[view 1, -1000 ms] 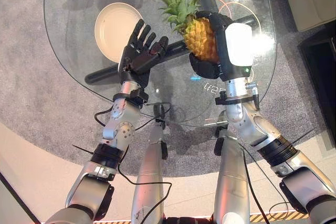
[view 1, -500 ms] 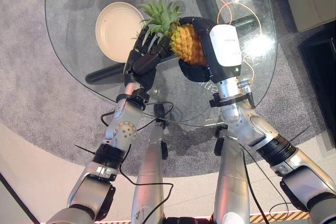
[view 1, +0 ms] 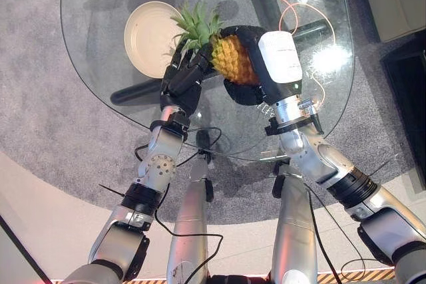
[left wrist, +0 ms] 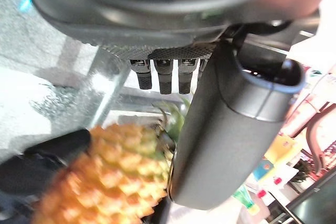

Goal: Pick up the fruit to the plate

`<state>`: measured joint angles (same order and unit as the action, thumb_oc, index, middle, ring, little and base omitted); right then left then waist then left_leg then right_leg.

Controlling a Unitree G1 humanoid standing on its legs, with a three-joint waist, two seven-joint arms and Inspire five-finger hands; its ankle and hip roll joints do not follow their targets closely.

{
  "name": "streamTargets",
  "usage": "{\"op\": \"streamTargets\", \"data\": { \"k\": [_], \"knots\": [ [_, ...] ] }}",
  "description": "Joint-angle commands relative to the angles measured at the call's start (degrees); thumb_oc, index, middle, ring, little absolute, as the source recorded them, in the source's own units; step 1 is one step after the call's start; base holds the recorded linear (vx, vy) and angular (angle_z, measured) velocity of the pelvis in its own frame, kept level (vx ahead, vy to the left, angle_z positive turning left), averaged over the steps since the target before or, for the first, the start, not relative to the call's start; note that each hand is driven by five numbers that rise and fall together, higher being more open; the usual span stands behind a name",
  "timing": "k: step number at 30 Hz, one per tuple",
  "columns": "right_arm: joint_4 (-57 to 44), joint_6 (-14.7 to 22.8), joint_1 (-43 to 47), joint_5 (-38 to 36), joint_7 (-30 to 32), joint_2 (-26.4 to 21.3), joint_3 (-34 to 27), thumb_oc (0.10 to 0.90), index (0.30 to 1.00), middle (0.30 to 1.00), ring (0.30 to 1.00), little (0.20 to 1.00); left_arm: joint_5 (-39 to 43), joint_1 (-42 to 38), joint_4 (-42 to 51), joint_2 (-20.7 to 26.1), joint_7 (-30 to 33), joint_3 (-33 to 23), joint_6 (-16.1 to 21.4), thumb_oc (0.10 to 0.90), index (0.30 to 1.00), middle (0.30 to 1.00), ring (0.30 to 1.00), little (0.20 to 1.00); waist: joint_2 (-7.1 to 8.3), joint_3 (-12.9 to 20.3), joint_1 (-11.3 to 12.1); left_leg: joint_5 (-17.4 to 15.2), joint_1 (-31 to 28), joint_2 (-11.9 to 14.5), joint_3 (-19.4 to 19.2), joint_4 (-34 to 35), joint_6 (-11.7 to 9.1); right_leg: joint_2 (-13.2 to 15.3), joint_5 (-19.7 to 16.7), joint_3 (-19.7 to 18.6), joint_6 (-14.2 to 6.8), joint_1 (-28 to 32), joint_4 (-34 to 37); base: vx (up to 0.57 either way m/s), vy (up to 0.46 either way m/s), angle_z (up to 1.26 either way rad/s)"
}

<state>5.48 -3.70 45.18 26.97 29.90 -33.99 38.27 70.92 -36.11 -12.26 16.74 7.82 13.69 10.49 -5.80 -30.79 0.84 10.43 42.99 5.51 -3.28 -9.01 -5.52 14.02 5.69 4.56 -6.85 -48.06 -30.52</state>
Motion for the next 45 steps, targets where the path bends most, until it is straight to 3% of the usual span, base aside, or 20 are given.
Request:
{"op": "streamTargets", "data": {
  "k": [1,9,20,37,38,40,41,45],
  "knots": [
    [-11.3,5.2,8.7,1.4,0.6,1.6,0.3,0.100,0.300,0.300,0.300,0.200,0.4,-6.1,8.2,-0.3,-3.0,-0.2,6.2,0.800,0.900,0.900,0.900,0.900,0.87,1.0,0.6,-7.0,-1.4,-3.4,-1.5,-3.9,1.6,-1.5,-5.9,5.2,-0.1,4.7,11.2,0.00,0.000,0.00],
    [-11.6,6.3,9.1,1.4,-1.2,1.3,1.4,0.100,0.300,0.300,0.300,0.200,1.1,-6.0,9.5,-0.5,-2.6,-0.7,7.8,0.800,0.900,0.900,0.900,0.900,0.89,1.0,0.7,-7.0,-1.3,-3.5,-1.4,-4.0,1.6,-1.4,-5.8,5.4,-0.1,4.6,11.1,0.00,0.000,0.00],
    [-13.1,8.9,9.7,1.1,-1.7,0.4,2.5,0.100,0.300,0.300,0.300,0.200,0.9,-6.2,10.7,0.0,-1.3,0.3,6.2,0.800,0.900,0.900,0.900,0.900,1.12,1.0,0.9,-6.9,-1.1,-3.7,-1.2,-4.2,1.7,-1.5,-6.0,5.6,-0.1,4.6,11.1,0.00,0.000,0.00],
    [-15.0,9.6,11.2,2.3,-0.1,0.1,2.9,0.100,0.300,0.300,0.300,0.200,0.5,-6.9,10.3,0.8,-1.4,1.6,4.4,0.800,0.900,0.900,0.900,0.900,0.94,1.0,0.8,-6.7,-1.3,-3.6,-1.5,-3.8,1.8,-1.5,-6.3,5.7,-0.2,4.8,11.6,0.00,0.000,0.00],
    [-15.0,9.7,11.3,2.1,-0.2,0.1,2.8,0.100,0.300,0.300,0.300,0.200,0.8,-6.9,10.1,0.9,-2.4,1.5,4.8,0.671,0.789,0.789,0.789,0.771,0.93,1.0,0.8,-6.7,-1.4,-3.6,-1.5,-3.7,1.8,-1.5,-6.4,5.7,-0.3,4.9,11.7,0.00,0.000,0.00],
    [-15.1,9.7,11.3,2.2,0.0,0.1,3.1,0.100,0.300,0.300,0.300,0.200,0.8,-6.9,10.2,0.8,-3.2,1.5,5.3,0.226,0.408,0.408,0.408,0.326,0.93,1.0,0.8,-6.8,-1.5,-3.6,-1.5,-3.7,1.8,-1.4,-6.3,5.7,-0.2,5.0,11.7,0.00,0.000,0.00],
    [-15.2,9.8,11.1,2.4,0.0,0.2,3.0,0.100,0.300,0.300,0.300,0.200,0.8,-6.9,10.2,0.9,-4.0,1.4,5.6,0.100,0.300,0.300,0.300,0.200,0.97,1.0,0.8,-6.8,-1.6,-3.6,-1.5,-3.6,1.8,-1.4,-6.3,5.7,-0.3,5.1,11.7,0.00,0.000,0.00],
    [-15.3,10.2,11.0,2.5,0.1,0.3,2.9,0.100,0.300,0.300,0.300,0.200,0.0,-6.8,10.6,0.8,-4.5,1.6,6.1,0.100,0.300,0.300,0.300,0.200,1.00,1.0,0.8,-6.8,-1.7,-3.6,-1.4,-3.6,1.7,-1.4,-6.4,5.7,-0.3,5.1,11.7,0.00,0.000,0.00]
  ]
}}
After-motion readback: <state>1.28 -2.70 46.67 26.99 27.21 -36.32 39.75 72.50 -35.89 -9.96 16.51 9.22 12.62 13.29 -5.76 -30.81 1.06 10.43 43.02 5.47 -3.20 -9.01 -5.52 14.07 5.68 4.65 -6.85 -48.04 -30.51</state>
